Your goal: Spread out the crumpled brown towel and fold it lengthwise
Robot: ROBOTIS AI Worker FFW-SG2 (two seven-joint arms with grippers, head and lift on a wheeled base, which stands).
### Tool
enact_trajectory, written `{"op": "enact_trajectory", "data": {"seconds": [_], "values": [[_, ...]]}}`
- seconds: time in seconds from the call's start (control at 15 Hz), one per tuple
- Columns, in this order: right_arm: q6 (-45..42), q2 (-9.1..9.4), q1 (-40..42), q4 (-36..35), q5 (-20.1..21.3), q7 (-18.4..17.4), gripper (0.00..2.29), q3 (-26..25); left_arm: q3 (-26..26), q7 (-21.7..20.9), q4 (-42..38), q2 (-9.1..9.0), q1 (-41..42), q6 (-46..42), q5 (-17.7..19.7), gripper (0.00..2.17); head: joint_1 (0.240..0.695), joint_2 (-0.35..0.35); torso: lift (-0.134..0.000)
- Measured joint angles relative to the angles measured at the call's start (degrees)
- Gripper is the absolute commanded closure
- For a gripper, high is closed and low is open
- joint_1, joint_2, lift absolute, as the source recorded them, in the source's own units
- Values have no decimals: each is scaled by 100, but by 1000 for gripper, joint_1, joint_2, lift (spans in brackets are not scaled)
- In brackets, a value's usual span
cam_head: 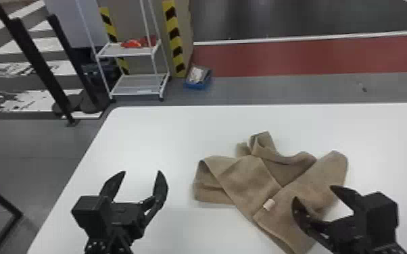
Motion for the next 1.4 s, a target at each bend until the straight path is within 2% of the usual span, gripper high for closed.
{"op": "enact_trajectory", "data": {"seconds": [0.27, 0.4, 0.67, 0.87, 0.93, 1.0, 1.07, 1.27, 1.4], "values": [[-6, 0, -60, 106, 88, 316, 262, 40, 0, 0, 23, 0, -23, 3, -2, 137, 695, 195, -124], [2, 0, -96, 178, 190, 431, 569, 64, 0, -7, 45, 0, -34, 5, -2, 137, 695, 200, -124], [-124, 0, -119, 240, 240, 431, 1207, 79, 0, -9, 81, 0, -48, 0, -2, 140, 695, 203, -124], [-245, 0, -111, 238, 241, 433, 1214, 80, 0, -9, 100, 0, -53, -1, 0, 140, 695, 205, -124], [-229, 0, -111, 238, 259, 436, 1069, 80, 0, -9, 107, 0, -53, -1, 5, 140, 695, 205, -124], [-198, 0, -110, 236, 273, 438, 660, 80, 0, -9, 114, 0, -53, -1, 11, 140, 695, 204, -124], [-172, 0, -103, 223, 278, 442, 387, 80, 0, -9, 119, 0, -53, -1, 14, 140, 695, 204, -124], [-174, 0, -42, 149, 277, 682, 363, 95, 0, -9, 136, 0, -54, -1, 16, 144, 695, 215, -124], [-206, 0, -16, 115, 291, 916, 461, 106, 0, -9, 140, 0, -58, -1, 16, 144, 695, 228, -124]]}}
